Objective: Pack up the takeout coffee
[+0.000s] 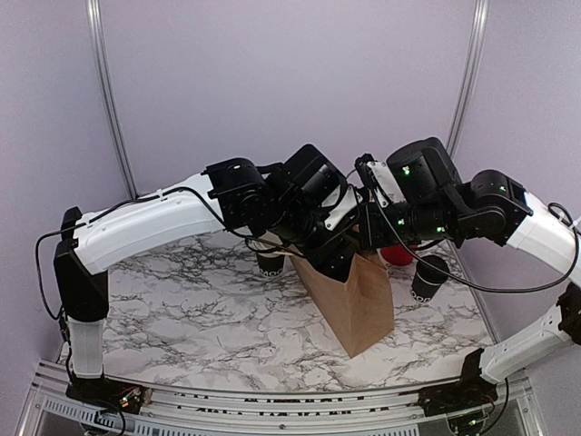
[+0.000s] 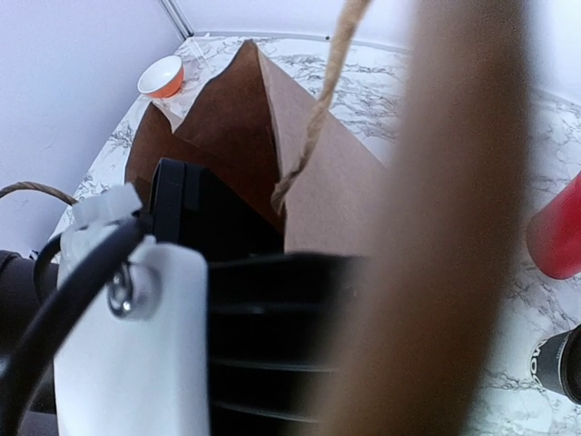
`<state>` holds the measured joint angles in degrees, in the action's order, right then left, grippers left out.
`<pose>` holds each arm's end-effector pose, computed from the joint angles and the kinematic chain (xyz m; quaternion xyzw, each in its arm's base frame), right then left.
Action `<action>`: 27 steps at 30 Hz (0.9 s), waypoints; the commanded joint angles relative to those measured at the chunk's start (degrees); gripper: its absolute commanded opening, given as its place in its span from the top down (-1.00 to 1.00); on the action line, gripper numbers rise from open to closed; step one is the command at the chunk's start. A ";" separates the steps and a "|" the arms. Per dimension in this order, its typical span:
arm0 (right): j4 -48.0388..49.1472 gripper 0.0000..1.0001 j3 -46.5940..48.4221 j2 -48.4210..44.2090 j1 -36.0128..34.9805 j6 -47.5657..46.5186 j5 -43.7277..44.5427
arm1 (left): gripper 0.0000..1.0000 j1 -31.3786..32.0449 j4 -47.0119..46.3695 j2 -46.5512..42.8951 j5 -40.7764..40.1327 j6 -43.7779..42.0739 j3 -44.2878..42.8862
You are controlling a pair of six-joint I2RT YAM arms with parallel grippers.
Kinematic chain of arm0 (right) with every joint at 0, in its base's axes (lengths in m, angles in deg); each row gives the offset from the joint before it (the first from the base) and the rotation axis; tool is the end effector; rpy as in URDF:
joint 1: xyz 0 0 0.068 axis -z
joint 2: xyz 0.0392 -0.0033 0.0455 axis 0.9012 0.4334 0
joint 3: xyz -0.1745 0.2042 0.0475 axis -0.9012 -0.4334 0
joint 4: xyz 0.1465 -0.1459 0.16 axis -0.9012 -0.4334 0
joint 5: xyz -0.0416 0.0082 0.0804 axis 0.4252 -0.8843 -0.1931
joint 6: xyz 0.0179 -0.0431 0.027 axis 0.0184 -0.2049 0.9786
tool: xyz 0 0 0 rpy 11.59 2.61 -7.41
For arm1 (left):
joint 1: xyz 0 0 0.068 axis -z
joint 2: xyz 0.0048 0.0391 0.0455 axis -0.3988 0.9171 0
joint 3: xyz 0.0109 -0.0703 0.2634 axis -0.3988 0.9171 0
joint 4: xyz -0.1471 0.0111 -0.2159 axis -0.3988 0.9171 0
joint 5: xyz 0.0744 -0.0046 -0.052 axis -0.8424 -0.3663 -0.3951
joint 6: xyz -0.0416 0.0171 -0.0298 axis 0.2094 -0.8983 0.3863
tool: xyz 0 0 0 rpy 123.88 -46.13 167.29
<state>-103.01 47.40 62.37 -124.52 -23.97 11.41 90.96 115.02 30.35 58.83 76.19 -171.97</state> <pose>0.1351 0.2168 0.4014 -0.1533 0.8834 0.2256 0.3811 0.1790 -0.4209 0.3676 0.4874 0.7634 -0.1904 0.3788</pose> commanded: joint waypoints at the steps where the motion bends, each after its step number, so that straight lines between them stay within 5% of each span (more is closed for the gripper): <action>1: 3.55 1.00 1.57 -0.22 0.51 0.84 1.64 | -0.87 1.53 1.64 -1.62 2.69 -0.16 -1.15; 27: 2.72 1.00 1.27 -0.17 5.94 -0.12 1.25 | -0.97 1.80 -4.35 -12.63 -7.18 6.79 0.06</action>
<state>-101.87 47.40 62.17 -119.52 -23.82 11.85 92.51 113.14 22.09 54.32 80.43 -171.88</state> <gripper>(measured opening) 0.008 0.988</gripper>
